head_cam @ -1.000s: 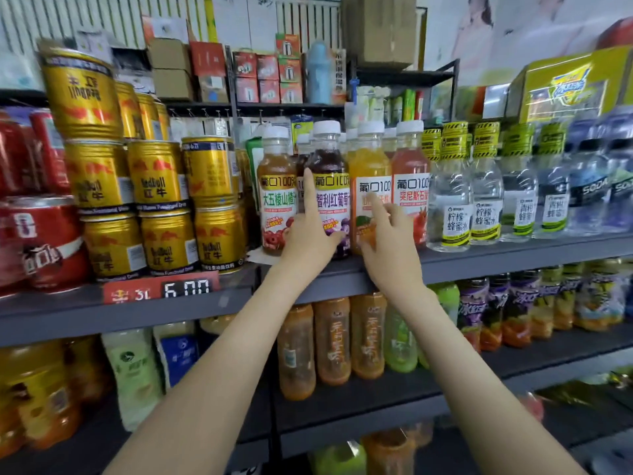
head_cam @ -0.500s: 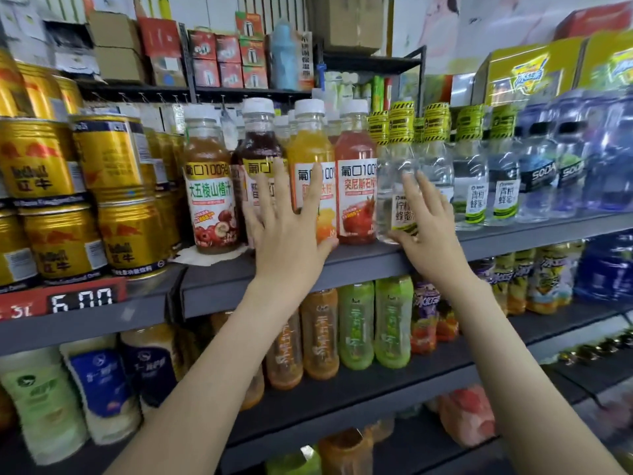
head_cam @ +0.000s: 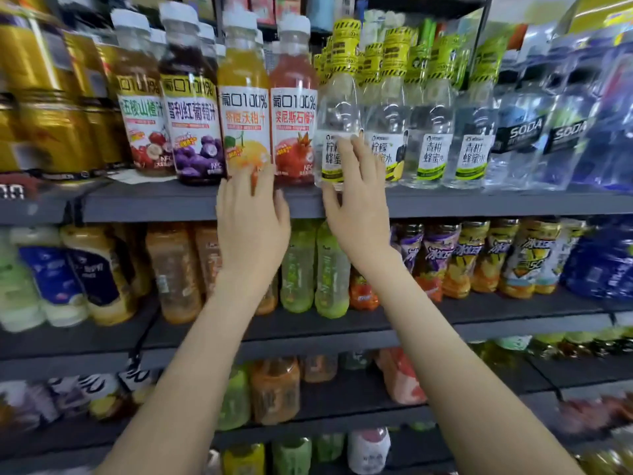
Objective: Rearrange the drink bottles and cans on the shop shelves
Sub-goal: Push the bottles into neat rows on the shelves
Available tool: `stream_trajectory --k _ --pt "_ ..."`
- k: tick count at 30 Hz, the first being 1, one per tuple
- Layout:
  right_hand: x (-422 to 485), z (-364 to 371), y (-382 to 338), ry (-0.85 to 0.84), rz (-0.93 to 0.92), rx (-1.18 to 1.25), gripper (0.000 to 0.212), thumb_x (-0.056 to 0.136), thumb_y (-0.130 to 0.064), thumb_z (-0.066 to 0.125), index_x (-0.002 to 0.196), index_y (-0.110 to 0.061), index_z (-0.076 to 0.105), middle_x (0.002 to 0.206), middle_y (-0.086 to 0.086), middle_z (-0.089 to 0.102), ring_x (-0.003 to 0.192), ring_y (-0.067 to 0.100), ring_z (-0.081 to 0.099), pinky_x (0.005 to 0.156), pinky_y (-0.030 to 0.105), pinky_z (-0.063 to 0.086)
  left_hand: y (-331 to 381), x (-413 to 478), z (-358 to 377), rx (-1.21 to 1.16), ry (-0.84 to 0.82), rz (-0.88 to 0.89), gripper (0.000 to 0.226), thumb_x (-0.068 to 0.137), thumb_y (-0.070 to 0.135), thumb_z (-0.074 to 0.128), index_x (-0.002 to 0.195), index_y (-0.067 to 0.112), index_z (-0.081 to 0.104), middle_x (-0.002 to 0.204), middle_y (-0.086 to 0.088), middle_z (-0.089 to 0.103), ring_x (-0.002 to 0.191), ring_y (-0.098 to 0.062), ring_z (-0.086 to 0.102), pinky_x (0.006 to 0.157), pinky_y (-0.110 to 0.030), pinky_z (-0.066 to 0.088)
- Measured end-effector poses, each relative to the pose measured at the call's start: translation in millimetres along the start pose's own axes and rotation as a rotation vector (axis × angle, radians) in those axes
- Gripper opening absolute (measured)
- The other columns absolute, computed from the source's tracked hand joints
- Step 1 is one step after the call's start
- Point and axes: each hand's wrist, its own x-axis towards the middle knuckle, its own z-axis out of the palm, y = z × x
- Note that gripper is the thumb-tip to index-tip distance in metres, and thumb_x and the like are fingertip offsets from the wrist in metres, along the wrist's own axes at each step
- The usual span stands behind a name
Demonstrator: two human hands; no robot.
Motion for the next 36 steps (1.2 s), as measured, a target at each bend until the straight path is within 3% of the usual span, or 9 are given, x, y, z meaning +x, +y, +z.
stream_trajectory --k 4,7,13,18,20,23,32,36 --pt "-53.8 -15.8 0.9 0.012 -0.097 0.079 0.042 0.087 -0.003 0.055 0.129 0.004 0.051 0.125 0.019 0.055 0.116 0.025 0.04 0.104 0.033 0.031 13.5 -59.4 8.5 -0.008 0.088 0.092 0.032 0.092 0.012 0.048 0.121 0.003 0.059 0.125 -0.02 0.057 0.122 -0.037 0.05 0.109 -0.048 0.032" --pt "-97.2 -28.3 12.2 -0.098 -0.09 0.107 0.038 0.087 -0.001 0.057 0.125 0.003 0.054 0.119 0.018 0.057 0.114 0.024 0.043 0.103 0.026 0.031 22.7 -100.7 18.3 -0.014 0.022 0.13 0.033 0.089 0.005 0.051 0.12 0.002 0.06 0.126 -0.023 0.054 0.122 -0.039 0.048 0.108 -0.049 0.033" --pt "-172.8 -59.0 59.3 -0.393 0.108 0.029 0.035 0.089 -0.006 0.055 0.124 0.0 0.053 0.116 0.015 0.056 0.11 0.028 0.047 0.094 0.035 0.042 61.9 -151.0 47.5 -0.104 -0.564 -0.004 0.033 0.095 0.019 0.049 0.127 0.011 0.054 0.124 -0.014 0.054 0.111 -0.035 0.053 0.086 -0.042 0.045" --pt "-232.8 -103.1 113.7 -0.549 0.32 -0.06 0.035 0.088 -0.01 0.055 0.122 -0.002 0.054 0.115 0.015 0.056 0.108 0.034 0.048 0.093 0.039 0.042 117.7 -189.9 73.4 -0.11 -0.842 -0.001 0.034 0.098 0.03 0.044 0.127 0.015 0.05 0.124 -0.009 0.053 0.114 -0.029 0.051 0.082 -0.039 0.045" --pt "-248.8 -125.0 139.2 -0.562 0.388 -0.078 0.037 0.088 -0.009 0.057 0.125 -0.003 0.052 0.117 0.014 0.054 0.111 0.032 0.046 0.094 0.035 0.039 145.4 -204.1 84.9 -0.104 -0.939 0.023 0.032 0.098 0.032 0.044 0.124 0.014 0.05 0.121 -0.01 0.053 0.11 -0.031 0.053 0.076 -0.038 0.044" --pt "-265.4 -159.2 181.0 -0.548 0.46 -0.128 0.039 0.087 -0.006 0.059 0.125 0.0 0.051 0.117 0.016 0.053 0.112 0.033 0.045 0.092 0.031 0.036 191.8 -223.8 104.1 -0.11 -1.004 0.034 0.033 0.098 0.032 0.041 0.124 0.013 0.049 0.12 -0.01 0.053 0.106 -0.033 0.055 0.07 -0.034 0.039" --pt "-314.7 -300.2 367.0 -0.595 0.59 -0.21 0.048 0.093 -0.009 0.053 0.138 -0.003 0.039 0.134 0.013 0.043 0.126 0.029 0.032 0.101 0.03 0.029 396.5 -290.3 210.4 -0.147 -1.098 0.012 0.04 0.099 0.03 0.042 0.136 0.015 0.04 0.133 -0.008 0.046 0.118 -0.03 0.049 0.084 -0.041 0.046" --pt "-331.7 -363.3 455.2 -0.593 0.661 -0.255 0.042 0.091 -0.008 0.055 0.131 -0.002 0.045 0.125 0.014 0.047 0.12 0.031 0.038 0.097 0.032 0.031 488.7 -313.7 261.9 -0.179 -1.135 0.034 0.044 0.098 0.029 0.044 0.139 0.014 0.035 0.136 -0.01 0.042 0.12 -0.031 0.046 0.085 -0.042 0.047"
